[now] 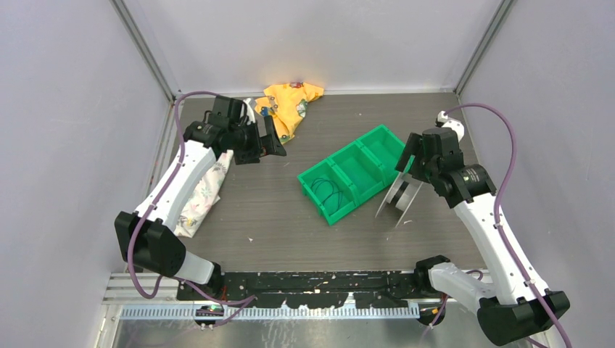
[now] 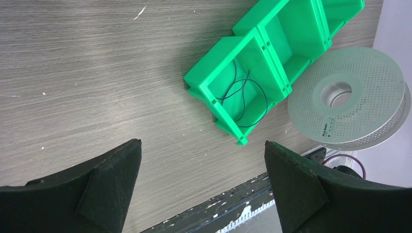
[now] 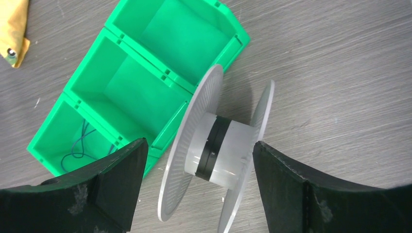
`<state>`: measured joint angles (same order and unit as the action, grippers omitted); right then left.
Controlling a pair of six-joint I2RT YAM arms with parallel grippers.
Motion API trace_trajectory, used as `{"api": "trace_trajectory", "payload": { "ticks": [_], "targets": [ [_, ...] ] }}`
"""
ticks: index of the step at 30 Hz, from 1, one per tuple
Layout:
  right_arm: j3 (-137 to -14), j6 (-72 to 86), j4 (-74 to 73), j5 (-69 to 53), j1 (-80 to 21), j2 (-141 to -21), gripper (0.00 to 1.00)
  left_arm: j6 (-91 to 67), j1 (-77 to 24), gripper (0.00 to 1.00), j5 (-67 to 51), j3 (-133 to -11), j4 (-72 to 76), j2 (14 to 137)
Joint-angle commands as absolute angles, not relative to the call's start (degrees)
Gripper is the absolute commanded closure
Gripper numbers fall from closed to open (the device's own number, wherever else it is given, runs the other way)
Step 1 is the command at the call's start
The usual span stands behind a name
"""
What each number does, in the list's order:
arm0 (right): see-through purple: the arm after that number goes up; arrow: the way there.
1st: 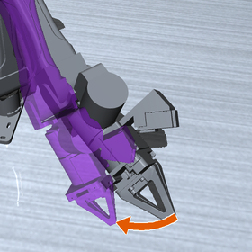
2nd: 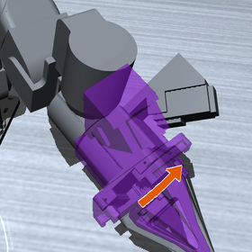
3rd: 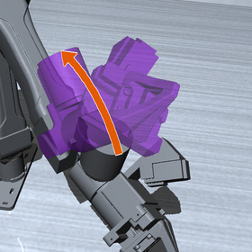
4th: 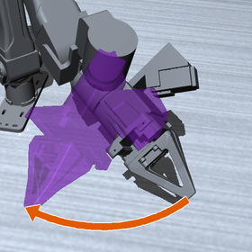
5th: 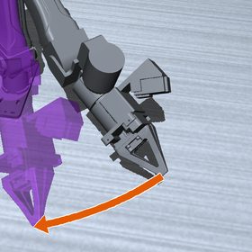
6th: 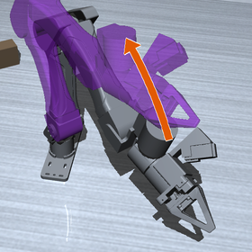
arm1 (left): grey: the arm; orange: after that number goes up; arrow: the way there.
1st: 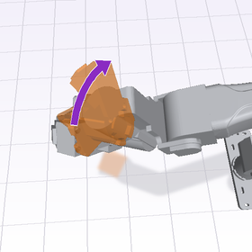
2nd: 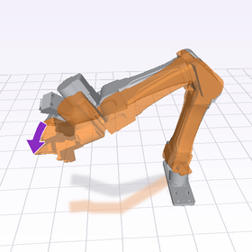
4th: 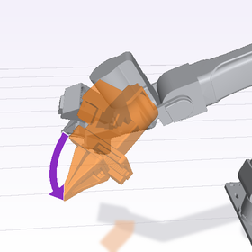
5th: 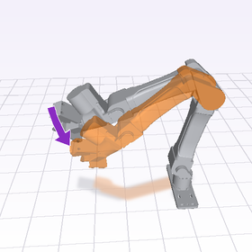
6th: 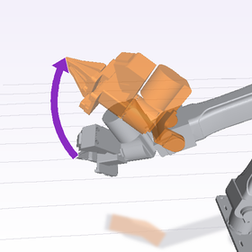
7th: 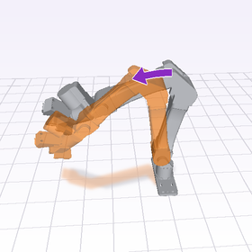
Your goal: Wrap the cables
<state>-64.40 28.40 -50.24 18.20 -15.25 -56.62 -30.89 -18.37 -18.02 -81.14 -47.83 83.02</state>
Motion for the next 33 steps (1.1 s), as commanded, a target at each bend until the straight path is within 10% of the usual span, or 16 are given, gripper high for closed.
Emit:
{"api": "trace_trajectory", "payload": {
  "ticks": [1,15,33],
  "targets": [
    [-65.5,26.7,-47.0,13.8,-15.2,-55.8,0.15,-30.6,-18.6,0.01,-18.4,-81.2,-46.5,80.9],
    [-70.4,24.6,-41.5,-3.5,-19.1,-56.8,0.00,-31.2,-19.1,0.01,-18.8,-82.6,-45.8,82.5],
    [-71.8,21.6,-43.4,12.8,-46.6,-74.3,0.00,-30.1,-19.4,0.01,-17.1,-82.8,-46.8,82.0]
  ]
}}
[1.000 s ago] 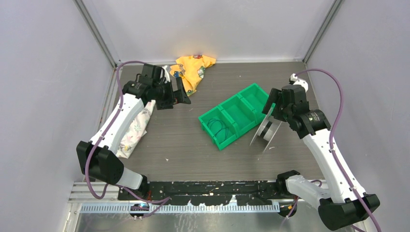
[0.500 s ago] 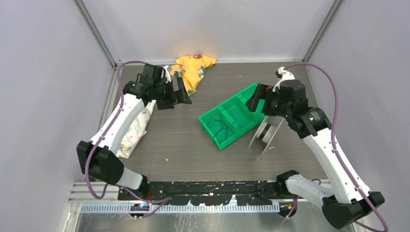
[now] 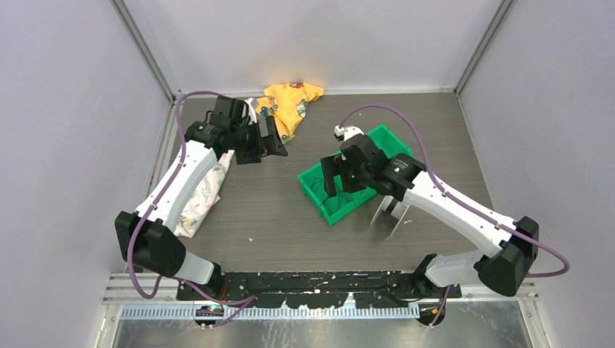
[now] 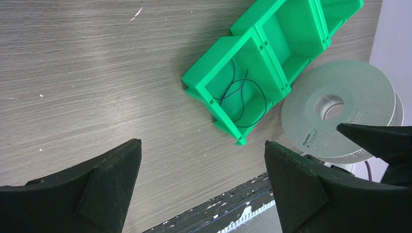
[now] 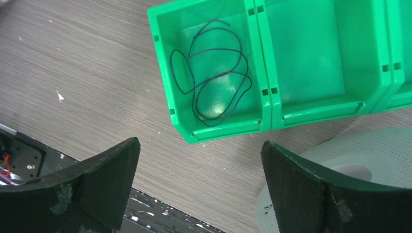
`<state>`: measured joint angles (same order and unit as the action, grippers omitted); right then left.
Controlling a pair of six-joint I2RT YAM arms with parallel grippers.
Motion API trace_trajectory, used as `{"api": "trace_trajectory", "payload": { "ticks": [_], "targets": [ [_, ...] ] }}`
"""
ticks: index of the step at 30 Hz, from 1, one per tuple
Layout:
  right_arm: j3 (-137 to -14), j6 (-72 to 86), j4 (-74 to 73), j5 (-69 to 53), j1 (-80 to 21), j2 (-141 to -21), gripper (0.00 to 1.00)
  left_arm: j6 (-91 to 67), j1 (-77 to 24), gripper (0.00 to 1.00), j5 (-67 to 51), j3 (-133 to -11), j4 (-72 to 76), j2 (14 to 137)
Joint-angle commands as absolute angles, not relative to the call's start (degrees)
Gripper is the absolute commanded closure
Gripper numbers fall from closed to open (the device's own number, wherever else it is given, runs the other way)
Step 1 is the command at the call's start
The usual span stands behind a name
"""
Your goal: Wrap the cables
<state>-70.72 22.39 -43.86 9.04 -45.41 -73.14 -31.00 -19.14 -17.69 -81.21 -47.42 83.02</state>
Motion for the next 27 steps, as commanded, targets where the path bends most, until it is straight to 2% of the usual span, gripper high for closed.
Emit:
{"api": "trace_trajectory", "payload": {
  "ticks": [1,7,13,27],
  "targets": [
    [-71.5,21.5,-43.6,12.4,-46.6,-74.8,0.00,-30.1,-19.4,0.01,-17.1,-82.8,-46.8,82.0],
    [-65.5,20.0,-43.0,8.9,-46.6,-74.6,0.00,-30.1,-19.4,0.01,-17.1,-82.7,-46.7,82.0],
    [-57.8,20.1,-40.2,10.2,-46.6,-70.8,0.00,-30.0,-19.4,0.01,-17.1,-82.5,-46.8,81.7],
    [-56.7,19.3,-41.8,13.5,-46.5,-71.2,0.00,-31.3,-19.6,0.01,-17.8,-82.8,-46.3,82.0]
  ]
}}
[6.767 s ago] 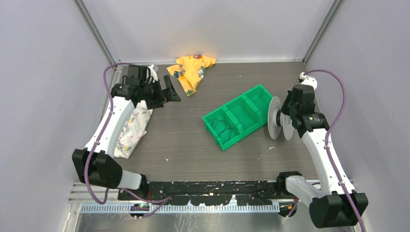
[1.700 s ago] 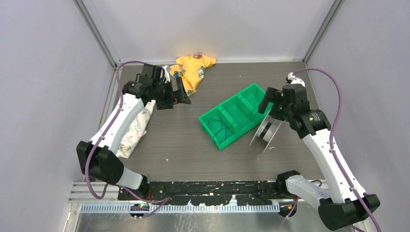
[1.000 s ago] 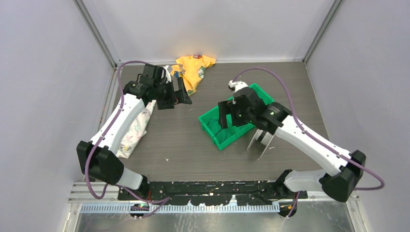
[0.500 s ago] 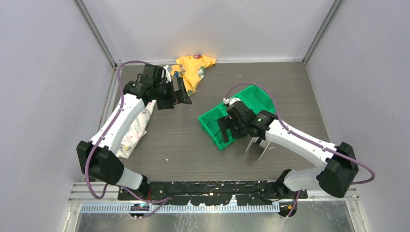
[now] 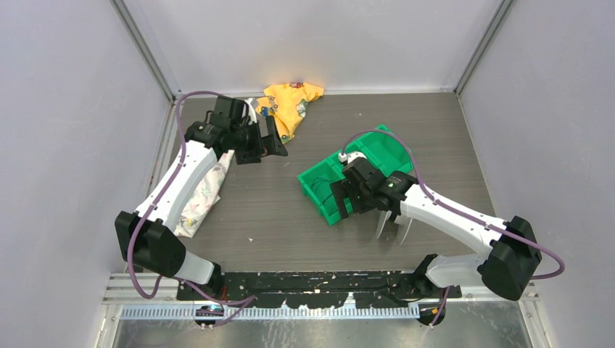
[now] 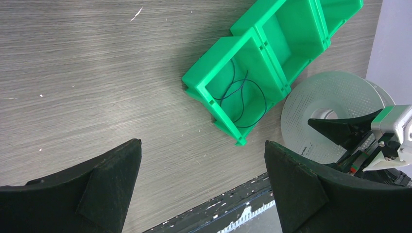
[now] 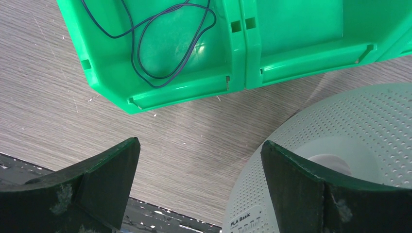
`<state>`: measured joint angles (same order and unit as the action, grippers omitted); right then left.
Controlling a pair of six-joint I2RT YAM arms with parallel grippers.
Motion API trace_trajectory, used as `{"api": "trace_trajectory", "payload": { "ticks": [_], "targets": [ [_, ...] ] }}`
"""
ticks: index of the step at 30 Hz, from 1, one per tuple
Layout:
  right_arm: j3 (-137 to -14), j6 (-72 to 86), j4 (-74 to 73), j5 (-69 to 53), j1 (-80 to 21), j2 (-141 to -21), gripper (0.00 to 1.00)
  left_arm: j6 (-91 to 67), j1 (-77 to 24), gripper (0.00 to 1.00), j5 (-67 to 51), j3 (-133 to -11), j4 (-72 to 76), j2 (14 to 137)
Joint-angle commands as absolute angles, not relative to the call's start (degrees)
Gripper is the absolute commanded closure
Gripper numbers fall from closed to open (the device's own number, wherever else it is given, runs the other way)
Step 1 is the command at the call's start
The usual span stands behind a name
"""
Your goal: Wrap the cables
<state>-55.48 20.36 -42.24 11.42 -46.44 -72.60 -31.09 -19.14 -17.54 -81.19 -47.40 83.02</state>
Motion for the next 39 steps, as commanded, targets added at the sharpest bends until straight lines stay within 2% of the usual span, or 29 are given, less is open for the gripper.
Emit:
{"api": "trace_trajectory", "payload": {
  "ticks": [1,9,11,16,20,27,33,39],
  "targets": [
    [-56.9,19.2,-42.0,13.6,-46.6,-71.2,0.00,-31.4,-19.6,0.01,-17.8,-82.7,-46.3,82.0],
    [-65.6,19.6,-45.7,15.1,-46.5,-68.5,0.00,-31.2,-19.7,0.01,-17.8,-82.2,-46.1,81.8],
    [-68.5,20.7,-47.0,20.6,-46.5,-67.4,0.00,-31.3,-19.8,0.01,-17.9,-82.1,-46.1,81.8],
    [-70.0,27.8,-54.0,44.5,-46.5,-64.7,0.00,-30.8,-19.8,0.01,-17.6,-81.4,-46.2,81.1],
    [-69.8,39.6,-66.2,52.0,-46.5,-65.9,0.00,-30.5,-19.8,0.01,-17.1,-81.2,-46.4,80.9],
    [-63.2,54.0,-72.0,49.2,-46.5,-61.4,0.00,-31.3,-19.8,0.01,-18.4,-80.9,-45.3,81.7],
    [-59.0,53.4,-66.6,46.9,-46.5,-55.4,0.00,-31.4,-19.8,0.01,-18.3,-80.9,-45.2,81.6],
    [-59.9,51.6,-67.1,46.6,-46.4,-57.7,0.00,-31.4,-19.8,0.01,-18.2,-80.9,-45.4,81.2]
  ]
}}
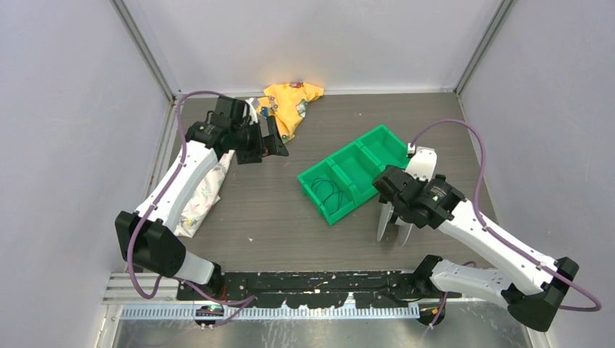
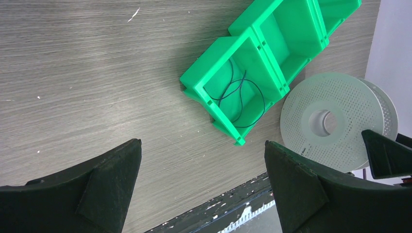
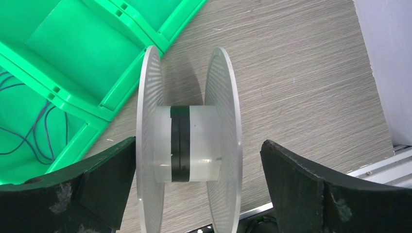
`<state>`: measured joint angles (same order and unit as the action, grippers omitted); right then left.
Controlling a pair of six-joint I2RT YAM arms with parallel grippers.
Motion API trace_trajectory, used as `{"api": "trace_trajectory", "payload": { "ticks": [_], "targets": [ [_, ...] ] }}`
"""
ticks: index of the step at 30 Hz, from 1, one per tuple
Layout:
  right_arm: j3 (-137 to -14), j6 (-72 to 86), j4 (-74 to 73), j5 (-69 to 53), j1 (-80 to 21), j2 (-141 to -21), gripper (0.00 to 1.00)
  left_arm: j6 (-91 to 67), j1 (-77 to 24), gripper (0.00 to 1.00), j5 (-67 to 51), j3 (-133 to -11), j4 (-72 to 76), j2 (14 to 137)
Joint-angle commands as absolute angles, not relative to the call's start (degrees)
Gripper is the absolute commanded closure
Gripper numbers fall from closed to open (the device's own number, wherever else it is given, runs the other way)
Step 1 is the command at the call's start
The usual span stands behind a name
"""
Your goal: Wrap the cables
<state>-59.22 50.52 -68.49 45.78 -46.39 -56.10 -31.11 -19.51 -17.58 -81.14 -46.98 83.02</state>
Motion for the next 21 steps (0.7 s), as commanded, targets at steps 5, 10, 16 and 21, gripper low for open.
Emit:
{"api": "trace_trajectory", "payload": {
  "ticks": [5,10,16,21],
  "targets": [
    [-61.4,51.2,-68.4,45.7,-46.5,-58.5,0.00,-31.4,-19.8,0.01,-18.1,-81.1,-45.7,81.3],
    [-63.0,51.4,-69.0,46.1,-46.4,-54.9,0.00,-31.3,-19.9,0.01,-18.3,-81.2,-45.4,81.8],
    [-63.5,51.0,-66.9,47.1,-46.4,-47.9,0.00,-31.4,-19.9,0.01,-18.4,-81.4,-45.3,82.2],
    [-65.2,46.0,-62.7,45.3,-46.4,-46.0,0.00,-31.5,-20.3,0.01,-19.0,-81.8,-44.7,83.0]
  ]
}}
